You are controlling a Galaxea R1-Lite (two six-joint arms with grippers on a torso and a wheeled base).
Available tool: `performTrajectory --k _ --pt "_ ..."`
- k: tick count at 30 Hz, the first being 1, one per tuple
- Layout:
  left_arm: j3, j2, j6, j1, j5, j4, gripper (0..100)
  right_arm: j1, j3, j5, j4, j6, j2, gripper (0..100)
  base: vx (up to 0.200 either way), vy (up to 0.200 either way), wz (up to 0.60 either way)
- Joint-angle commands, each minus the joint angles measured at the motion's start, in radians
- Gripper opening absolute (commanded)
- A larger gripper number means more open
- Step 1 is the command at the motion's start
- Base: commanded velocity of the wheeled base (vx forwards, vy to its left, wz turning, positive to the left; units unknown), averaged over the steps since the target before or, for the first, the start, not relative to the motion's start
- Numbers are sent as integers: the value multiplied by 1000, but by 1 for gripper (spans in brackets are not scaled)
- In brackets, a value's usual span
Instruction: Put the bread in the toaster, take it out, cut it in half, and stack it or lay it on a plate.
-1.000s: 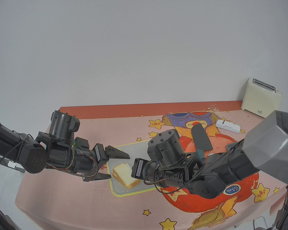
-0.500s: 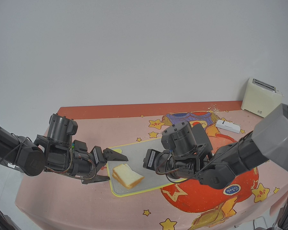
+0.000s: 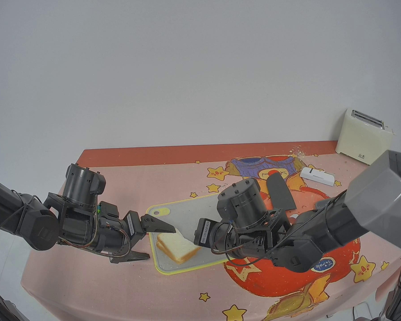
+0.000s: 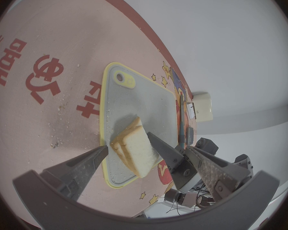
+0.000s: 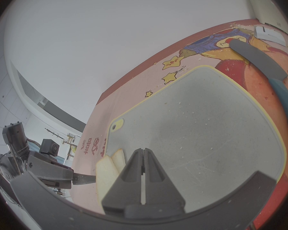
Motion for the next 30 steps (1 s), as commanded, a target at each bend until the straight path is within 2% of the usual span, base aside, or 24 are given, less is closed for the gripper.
performTrajectory --k 1,6,30 --pt "-2 3 -2 -21 -1 -4 100 8 -2 0 -3 2 22 0 0 0 0" --pt "-9 -3 -14 -23 -1 -5 100 19 -4 6 -3 3 19 0 0 0 0" --pt "-2 5 -14 -28 -1 -5 100 83 1 10 -4 5 11 0 0 0 0"
